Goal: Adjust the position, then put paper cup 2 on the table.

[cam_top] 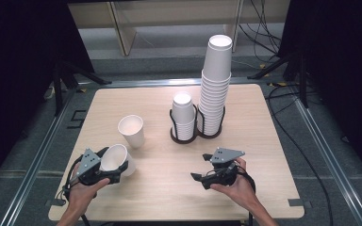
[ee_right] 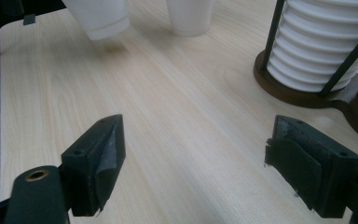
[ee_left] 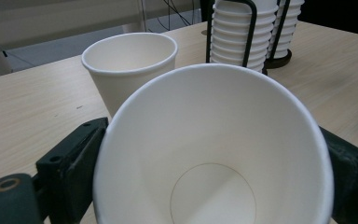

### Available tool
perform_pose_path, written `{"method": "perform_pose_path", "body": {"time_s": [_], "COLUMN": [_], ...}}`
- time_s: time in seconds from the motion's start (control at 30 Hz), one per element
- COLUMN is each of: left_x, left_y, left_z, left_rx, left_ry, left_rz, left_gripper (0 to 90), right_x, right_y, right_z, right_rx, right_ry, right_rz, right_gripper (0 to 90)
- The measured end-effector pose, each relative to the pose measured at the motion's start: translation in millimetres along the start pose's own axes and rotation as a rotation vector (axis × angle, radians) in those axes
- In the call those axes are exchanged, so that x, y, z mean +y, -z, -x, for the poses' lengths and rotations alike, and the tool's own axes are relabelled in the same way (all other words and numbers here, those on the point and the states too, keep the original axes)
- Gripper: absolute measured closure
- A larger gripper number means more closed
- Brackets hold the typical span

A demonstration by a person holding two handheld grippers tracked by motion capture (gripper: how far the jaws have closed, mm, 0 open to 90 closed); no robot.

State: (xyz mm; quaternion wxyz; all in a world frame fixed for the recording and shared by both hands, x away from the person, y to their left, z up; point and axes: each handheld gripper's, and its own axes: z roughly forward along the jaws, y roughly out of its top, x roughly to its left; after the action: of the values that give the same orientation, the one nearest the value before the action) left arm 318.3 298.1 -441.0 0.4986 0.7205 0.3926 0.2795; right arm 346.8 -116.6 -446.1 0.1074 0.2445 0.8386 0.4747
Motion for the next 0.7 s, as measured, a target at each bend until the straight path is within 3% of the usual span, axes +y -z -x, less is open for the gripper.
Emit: {"method": "perform_pose_path", "body": {"time_s": [0.33,0.4,0.5,0.7], "left_x": [-2.6,-4.4,-6.0,-6.8], "left_y": [1.8,0.9,1.1,0.1], "left_z": [-3.0,-4.9,-6.7,-8.1], "left_rx": [0.016,0.02,0.031,0.038], "left_ry": [-0.009,-0.003,-0.003,-0.015], "left_rz": [-0.043,-0.043,-0.055,-0.066], "left_gripper": [9.6,9.6,9.6,9.5], "right_x": [-0.4,-0.8,-0.6,-1.2], "right_y": [-1.7,-2.5,-1.5,-0.9], "right_z": [-0.5,-0.2,0.8,1.1], "right_rx": [0.008,0.033,0.009,0.012], "right_ry": [-0.001,-0.012,0.001,-0.008], "right_rz": [-0.008,-0.007,-0.009,-0.012], "right_gripper": [19.5,19.5,19.5,19.6]}}
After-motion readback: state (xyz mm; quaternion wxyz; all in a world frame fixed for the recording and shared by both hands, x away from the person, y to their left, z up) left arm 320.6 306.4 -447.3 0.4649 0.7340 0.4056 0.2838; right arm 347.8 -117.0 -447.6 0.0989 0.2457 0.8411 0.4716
